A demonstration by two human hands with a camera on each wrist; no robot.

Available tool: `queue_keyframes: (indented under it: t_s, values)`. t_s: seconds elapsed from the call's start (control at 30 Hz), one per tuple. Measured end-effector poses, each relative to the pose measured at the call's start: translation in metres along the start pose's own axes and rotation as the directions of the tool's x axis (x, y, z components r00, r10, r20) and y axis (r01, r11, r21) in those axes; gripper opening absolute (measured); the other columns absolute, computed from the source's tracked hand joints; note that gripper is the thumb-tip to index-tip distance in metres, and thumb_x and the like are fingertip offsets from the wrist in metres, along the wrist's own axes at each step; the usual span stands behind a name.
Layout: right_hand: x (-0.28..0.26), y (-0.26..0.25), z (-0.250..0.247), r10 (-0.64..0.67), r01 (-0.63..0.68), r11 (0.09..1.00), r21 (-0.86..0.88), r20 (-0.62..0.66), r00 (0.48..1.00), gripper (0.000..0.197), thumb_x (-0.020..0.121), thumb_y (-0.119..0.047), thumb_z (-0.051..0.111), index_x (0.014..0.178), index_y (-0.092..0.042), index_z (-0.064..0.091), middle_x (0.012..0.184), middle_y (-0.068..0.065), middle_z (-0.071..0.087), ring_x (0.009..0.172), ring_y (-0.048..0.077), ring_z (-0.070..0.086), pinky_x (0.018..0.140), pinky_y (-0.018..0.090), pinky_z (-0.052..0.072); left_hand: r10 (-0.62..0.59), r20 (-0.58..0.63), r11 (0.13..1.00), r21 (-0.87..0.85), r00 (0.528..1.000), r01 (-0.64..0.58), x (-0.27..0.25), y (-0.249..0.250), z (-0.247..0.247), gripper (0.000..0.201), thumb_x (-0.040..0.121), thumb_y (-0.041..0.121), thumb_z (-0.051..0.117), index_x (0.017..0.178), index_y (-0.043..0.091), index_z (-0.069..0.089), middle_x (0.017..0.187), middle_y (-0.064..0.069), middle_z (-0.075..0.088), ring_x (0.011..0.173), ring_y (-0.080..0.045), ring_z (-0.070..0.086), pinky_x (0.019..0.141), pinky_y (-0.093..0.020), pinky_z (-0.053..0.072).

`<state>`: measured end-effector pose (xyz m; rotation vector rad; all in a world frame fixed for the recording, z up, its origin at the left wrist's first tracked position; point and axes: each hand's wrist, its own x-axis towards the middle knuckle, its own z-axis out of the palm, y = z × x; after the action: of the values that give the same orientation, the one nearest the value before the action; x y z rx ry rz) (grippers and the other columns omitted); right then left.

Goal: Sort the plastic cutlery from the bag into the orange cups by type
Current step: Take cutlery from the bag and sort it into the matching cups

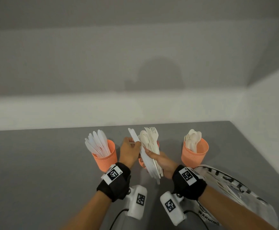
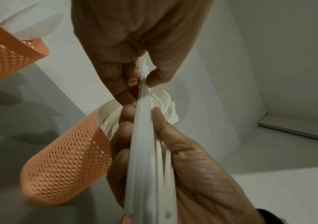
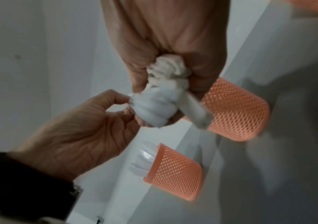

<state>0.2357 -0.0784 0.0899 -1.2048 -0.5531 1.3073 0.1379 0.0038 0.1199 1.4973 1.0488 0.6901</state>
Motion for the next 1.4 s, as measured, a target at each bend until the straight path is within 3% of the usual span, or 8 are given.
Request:
queue_keyframes:
  t_s: [0.23, 0.4, 0.6, 0.8, 0.9, 0.97, 1.13, 1.4]
  values:
    - [0.006, 0.006, 0.005, -0.038, 0.034, 0.995, -0.096, -0.043, 0.998, 0.04, 0.091, -0.024, 0.057, 0.126, -0.007, 0.051, 0.089, 0.004, 0.067, 0.072, 0.012, 0.067, 0.057, 0.02, 0.053, 0.017, 0.133, 0.997, 0.071, 0.991, -0.027, -0.007, 0.001, -0.019, 0.004, 0.093, 0.004, 0.046, 0.093, 0.008, 0.048, 0.097, -0.02, 0.063, 0.092, -0.036, 0.065, 0.084, -0.05, 0.054]
    - [0.004, 0.001, -0.004, 0.064, -0.071, 0.995, -0.076, -0.09, 0.994, 0.014, 0.09, -0.024, 0.056, 0.082, -0.013, 0.053, 0.054, -0.001, 0.047, 0.038, 0.007, 0.042, 0.039, 0.018, 0.037, 0.22, -0.178, 0.972, 0.127, 0.959, -0.2, 0.021, 0.017, -0.074, 0.008, 0.092, 0.007, 0.046, 0.097, 0.007, 0.041, 0.094, -0.022, 0.063, 0.089, -0.039, 0.064, 0.079, -0.054, 0.054]
    - [0.005, -0.006, -0.004, 0.126, -0.128, 0.99, -0.062, -0.029, 0.992, 0.014, 0.092, -0.035, 0.053, 0.092, -0.021, 0.05, 0.043, -0.009, 0.037, 0.031, 0.002, 0.028, 0.033, 0.014, 0.024, 0.498, -0.318, 0.835, 0.425, 0.807, -0.348, 0.039, 0.037, -0.119, 0.056, 0.089, 0.006, 0.05, 0.138, 0.009, 0.022, 0.096, -0.018, 0.063, 0.075, -0.037, 0.064, 0.069, -0.039, 0.049]
    - [-0.001, -0.006, 0.001, 0.116, -0.114, 0.991, -0.076, 0.017, 0.993, 0.021, 0.094, -0.038, 0.048, 0.088, -0.018, 0.049, 0.045, -0.008, 0.043, 0.032, 0.002, 0.034, 0.034, 0.013, 0.029, 0.506, -0.156, 0.747, 0.572, 0.849, -0.34, 0.047, -0.001, -0.107, 0.095, 0.084, -0.004, 0.052, 0.145, 0.032, -0.013, 0.084, -0.02, 0.062, 0.066, -0.038, 0.059, 0.063, -0.042, 0.049]
    - [-0.004, -0.009, -0.001, 0.131, -0.13, 0.989, -0.064, 0.012, 0.991, 0.022, 0.093, -0.037, 0.049, 0.086, -0.017, 0.051, 0.046, -0.008, 0.046, 0.034, 0.002, 0.038, 0.038, 0.014, 0.034, 0.479, -0.122, 0.749, 0.573, 0.869, -0.332, 0.051, -0.021, -0.1, 0.089, 0.084, -0.004, 0.049, 0.147, 0.032, -0.003, 0.105, -0.013, 0.062, 0.076, -0.036, 0.06, 0.081, -0.053, 0.05]
    - [-0.005, -0.011, -0.003, 0.145, -0.144, 0.988, -0.052, 0.01, 0.989, 0.022, 0.092, -0.038, 0.051, 0.087, -0.017, 0.053, 0.048, -0.007, 0.047, 0.036, 0.003, 0.041, 0.041, 0.015, 0.036, 0.477, -0.132, 0.752, 0.572, 0.869, -0.326, 0.057, -0.033, -0.099, 0.077, 0.086, -0.001, 0.047, 0.145, 0.033, 0.01, 0.075, -0.004, 0.057, 0.075, -0.034, 0.058, 0.088, -0.061, 0.044]
    - [-0.006, -0.013, -0.005, 0.153, -0.152, 0.987, -0.053, 0.019, 0.988, 0.018, 0.093, -0.033, 0.051, 0.091, -0.016, 0.055, 0.049, -0.007, 0.048, 0.039, 0.004, 0.043, 0.043, 0.015, 0.037, 0.492, -0.151, 0.729, 0.61, 0.857, -0.311, 0.068, -0.053, -0.1, 0.046, 0.091, 0.009, 0.04, 0.127, 0.033, 0.025, 0.078, -0.013, 0.056, 0.074, -0.039, 0.056, 0.077, -0.055, 0.048]
    - [-0.007, -0.011, -0.006, 0.109, -0.109, 0.991, -0.083, -0.001, 0.994, 0.011, 0.092, -0.029, 0.054, 0.095, -0.018, 0.055, 0.048, -0.005, 0.045, 0.037, 0.005, 0.042, 0.039, 0.016, 0.036, 0.545, -0.027, 0.455, 0.849, 0.838, -0.268, 0.061, -0.045, -0.093, 0.035, 0.076, -0.002, 0.065, 0.11, -0.007, 0.06, 0.113, -0.027, 0.062, 0.106, -0.046, 0.056, 0.085, -0.056, 0.05]
